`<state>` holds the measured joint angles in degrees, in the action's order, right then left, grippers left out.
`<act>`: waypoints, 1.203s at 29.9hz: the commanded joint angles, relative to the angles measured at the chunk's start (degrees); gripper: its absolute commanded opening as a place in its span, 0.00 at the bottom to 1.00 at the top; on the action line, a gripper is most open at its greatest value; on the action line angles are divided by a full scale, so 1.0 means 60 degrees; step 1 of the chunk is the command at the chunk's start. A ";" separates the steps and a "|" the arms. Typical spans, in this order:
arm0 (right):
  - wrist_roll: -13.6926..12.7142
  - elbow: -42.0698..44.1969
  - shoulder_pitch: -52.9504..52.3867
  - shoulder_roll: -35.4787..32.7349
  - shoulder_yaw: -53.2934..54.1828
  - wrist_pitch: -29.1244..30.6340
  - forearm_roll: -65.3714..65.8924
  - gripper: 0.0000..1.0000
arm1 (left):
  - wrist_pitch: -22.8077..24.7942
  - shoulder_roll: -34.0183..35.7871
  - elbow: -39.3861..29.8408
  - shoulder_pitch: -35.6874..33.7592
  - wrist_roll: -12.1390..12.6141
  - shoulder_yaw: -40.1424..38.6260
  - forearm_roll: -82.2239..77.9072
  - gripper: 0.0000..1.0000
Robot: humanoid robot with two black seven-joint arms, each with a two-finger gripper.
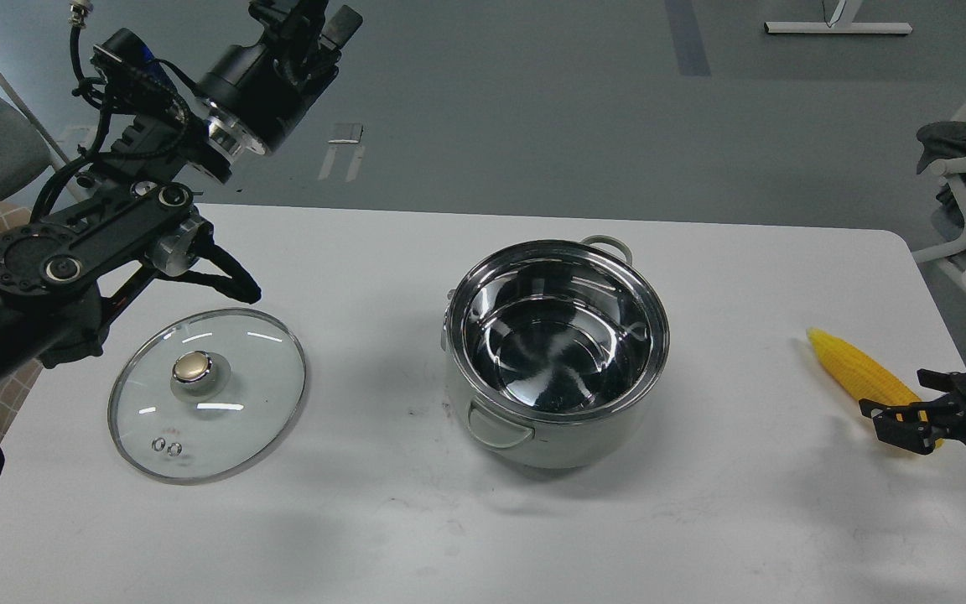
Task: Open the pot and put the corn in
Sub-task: 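Grasp the yellow corn cob with the right hand, then lift the corn and carry it over the pot with the right hand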
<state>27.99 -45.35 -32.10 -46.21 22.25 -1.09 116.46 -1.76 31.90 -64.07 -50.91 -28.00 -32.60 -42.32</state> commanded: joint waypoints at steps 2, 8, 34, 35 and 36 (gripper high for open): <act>0.0001 0.0175 -0.0026 0.0217 -0.0002 -0.0008 0.0233 0.43 | 0.0001 0.0000 -0.0001 0.0004 0.0000 -0.0016 -0.0066 0.95; 0.0001 0.0088 -0.0055 0.0144 0.0012 -0.0358 0.0219 0.07 | 0.0001 -0.0015 -0.0030 0.0004 0.0000 -0.0016 -0.0066 0.95; 0.0001 -0.2022 -0.6790 0.1180 -0.1771 0.1485 -0.0703 0.06 | 0.0000 -0.0263 -0.0045 -0.0010 0.0000 -0.0001 -0.0096 0.96; 0.0001 -0.2022 -0.7054 0.1517 -0.2108 0.1559 -0.0733 0.06 | 0.0000 -0.0278 -0.0045 -0.0010 0.0000 -0.0001 -0.0096 0.96; 0.0001 -0.2022 -0.7144 0.1666 -0.2257 0.1588 -0.0733 0.06 | 0.0000 -0.0293 -0.0045 -0.0010 0.0000 -0.0001 -0.0096 0.96</act>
<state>28.00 -57.50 -71.39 -40.31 12.78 7.49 112.49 -1.74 30.37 -64.33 -50.99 -28.00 -32.54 -42.89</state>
